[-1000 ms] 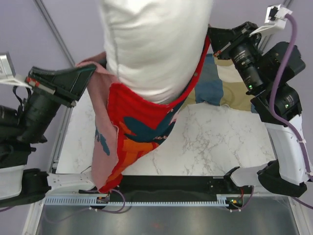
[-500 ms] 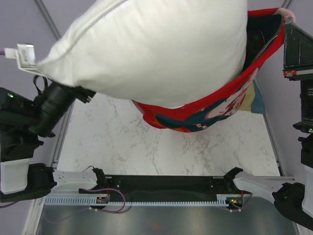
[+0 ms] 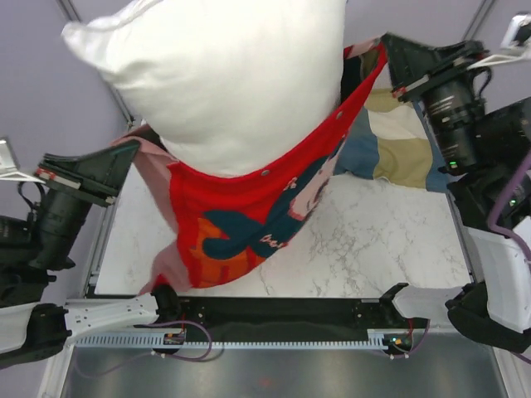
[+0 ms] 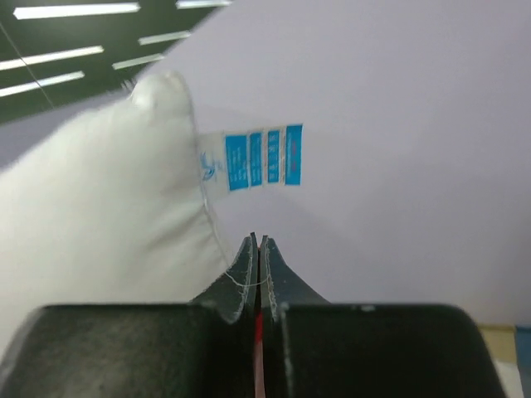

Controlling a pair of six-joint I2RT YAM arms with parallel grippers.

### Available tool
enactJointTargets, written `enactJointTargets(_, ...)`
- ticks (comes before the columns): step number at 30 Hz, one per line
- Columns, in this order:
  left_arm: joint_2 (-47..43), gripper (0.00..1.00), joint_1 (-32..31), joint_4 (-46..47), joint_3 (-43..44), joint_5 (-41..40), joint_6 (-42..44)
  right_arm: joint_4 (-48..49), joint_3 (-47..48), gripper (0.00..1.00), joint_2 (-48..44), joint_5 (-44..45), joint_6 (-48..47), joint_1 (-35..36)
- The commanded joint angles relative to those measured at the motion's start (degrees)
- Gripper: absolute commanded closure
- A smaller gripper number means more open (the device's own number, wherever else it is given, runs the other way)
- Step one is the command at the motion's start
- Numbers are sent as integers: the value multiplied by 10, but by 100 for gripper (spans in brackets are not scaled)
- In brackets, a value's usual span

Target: Put the pillow into the pillowcase

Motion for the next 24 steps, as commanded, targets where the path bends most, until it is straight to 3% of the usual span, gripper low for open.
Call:
enactJointTargets(1, -39, 98, 2, 96, -113, -63, -42, 151, 229, 100, -10, 56, -39, -11)
enactJointTargets(3, -34, 98, 2, 104, -94, -54, -36, 135, 248, 100, -3, 52, -39, -10)
enactJointTargets(5, 8, 98, 2, 99, -33, -31, -8, 135, 199, 100, -20, 52, -36, -11)
enactJointTargets(8, 110, 98, 2, 48, 165, 30, 16, 142, 54, 100, -67, 63, -23, -11)
enactJointTargets(9, 138, 98, 2, 32, 279, 59, 19, 159, -27, 100, -89, 63, -15, -11)
enactJointTargets(12, 228, 98, 2, 3, 450, 94, 30, 215, -160, 100, -127, 67, 7, -11)
enactJointTargets(13, 238, 98, 2, 2, 465, 95, 32, 223, -174, 100, -129, 70, 11, -11)
enactJointTargets(17, 187, 98, 2, 16, 395, 62, 40, 221, -120, 100, -102, 67, 4, -10)
enactJointTargets(20, 106, 98, 2, 54, 202, 15, 42, 195, 27, 100, -52, 61, -20, -11)
enactJointTargets(24, 25, 98, 2, 110, 35, -28, 33, 178, 113, 100, -33, 67, -35, -10)
